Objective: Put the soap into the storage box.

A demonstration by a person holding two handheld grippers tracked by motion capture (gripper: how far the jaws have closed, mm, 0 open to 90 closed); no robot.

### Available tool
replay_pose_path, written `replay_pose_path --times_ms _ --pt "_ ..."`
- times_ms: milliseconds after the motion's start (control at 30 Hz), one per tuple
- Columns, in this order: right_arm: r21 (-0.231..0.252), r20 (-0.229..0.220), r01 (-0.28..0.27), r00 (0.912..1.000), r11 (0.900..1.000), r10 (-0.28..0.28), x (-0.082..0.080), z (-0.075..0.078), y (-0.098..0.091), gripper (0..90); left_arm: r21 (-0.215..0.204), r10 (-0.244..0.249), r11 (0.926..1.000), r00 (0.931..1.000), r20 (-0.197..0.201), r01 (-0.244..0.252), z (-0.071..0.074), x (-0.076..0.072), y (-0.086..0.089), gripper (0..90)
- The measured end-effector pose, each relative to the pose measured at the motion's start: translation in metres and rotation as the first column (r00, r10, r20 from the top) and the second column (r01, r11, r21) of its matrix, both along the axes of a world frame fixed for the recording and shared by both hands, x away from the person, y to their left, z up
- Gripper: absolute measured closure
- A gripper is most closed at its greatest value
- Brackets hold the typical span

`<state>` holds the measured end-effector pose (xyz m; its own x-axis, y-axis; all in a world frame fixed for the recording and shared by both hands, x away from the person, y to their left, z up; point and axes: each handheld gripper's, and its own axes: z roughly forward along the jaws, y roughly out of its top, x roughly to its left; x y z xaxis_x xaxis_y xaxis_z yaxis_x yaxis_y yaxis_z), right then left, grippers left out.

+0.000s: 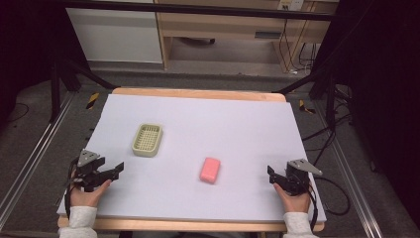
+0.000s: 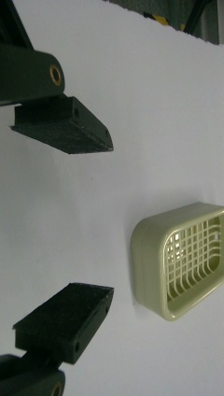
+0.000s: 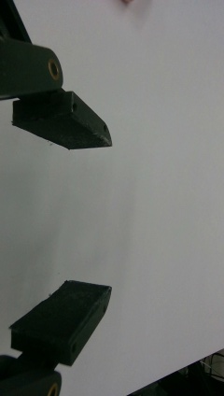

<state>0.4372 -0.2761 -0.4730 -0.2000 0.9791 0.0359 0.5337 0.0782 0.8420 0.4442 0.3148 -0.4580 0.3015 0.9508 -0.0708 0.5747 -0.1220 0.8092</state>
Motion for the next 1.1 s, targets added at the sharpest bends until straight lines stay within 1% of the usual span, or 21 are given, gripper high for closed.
replay_pose_path --times_ms 33,133,233,300,433,467,533,767,800,900,1000,1100 --pt "0.003 -0.001 0.0 1.0 1.0 0.0 -0.001 0.0 -0.001 24.7 0.004 -0.001 1.0 1.0 -0.003 0.001 0.001 -0.001 -0.001 24.6" --pt "0.003 -0.006 -0.001 1.0 1.0 0.001 -0.005 -0.001 -0.002 25.5 -0.015 -0.007 0.9999 1.0 0.001 0.007 0.003 -0.002 -0.004 25.4" --pt "0.012 -0.006 -0.003 1.0 0.9999 0.003 -0.007 -0.001 -0.002 26.6 -0.02 -0.019 0.9996 0.9998 0.002 0.019 0.004 -0.004 -0.01 25.9" --pt "0.01 -0.01 -0.008 0.9999 0.9999 0.008 -0.008 -0.001 -0.002 26.6 -0.016 -0.034 0.9993 0.9994 -0.001 0.034 0.005 -0.005 -0.014 26.1" --pt "-0.003 -0.015 -0.023 0.9996 0.9997 0.023 -0.008 -0.003 0.001 26.9 -0.014 -0.05 0.9986 0.9987 0.005 0.05 0.006 -0.006 -0.023 26.1" --pt "-0.003 -0.015 -0.031 0.9994 0.9995 0.031 -0.009 -0.002 0.002 27.0 -0.008 -0.059 0.9982 0.9982 0.007 0.059 0.006 -0.006 -0.026 26.1" --pt "-0.003 -0.014 -0.032 0.9994 0.9995 0.032 -0.009 -0.002 0.003 27.1 -0.007 -0.062 0.9981 0.9981 0.007 0.062 0.006 -0.006 -0.029 26.1" --pt "0.008 -0.019 -0.046 0.9987 0.9989 0.046 -0.009 -0.002 0.004 28.4 0.001 -0.09 0.9959 0.9958 0.01 0.09 0.008 -0.008 -0.043 26.1" --pt "0.01 -0.018 -0.047 0.9987 0.9988 0.047 -0.009 -0.002 0.004 28.7 -0.004 -0.091 0.9959 0.9958 0.012 0.091 0.008 -0.008 -0.045 26.1" --pt "0.017 -0.021 -0.049 0.9986 0.9987 0.05 -0.009 -0.002 0.004 28.8 0.007 -0.111 0.9938 0.9938 0.009 0.111 0.009 -0.008 -0.052 26.0" --pt "0.01 -0.014 -0.051 0.9986 0.9986 0.051 -0.009 -0.002 0.004 28.8 0.004 -0.12 0.9928 0.9928 0.01 0.12 0.009 -0.007 -0.059 25.9" --pt "0.009 -0.012 -0.053 0.9985 0.9986 0.053 -0.009 -0.002 0.005 28.8 0.012 -0.138 0.9904 0.9904 0.008 0.138 0.01 -0.007 -0.064 25.8"
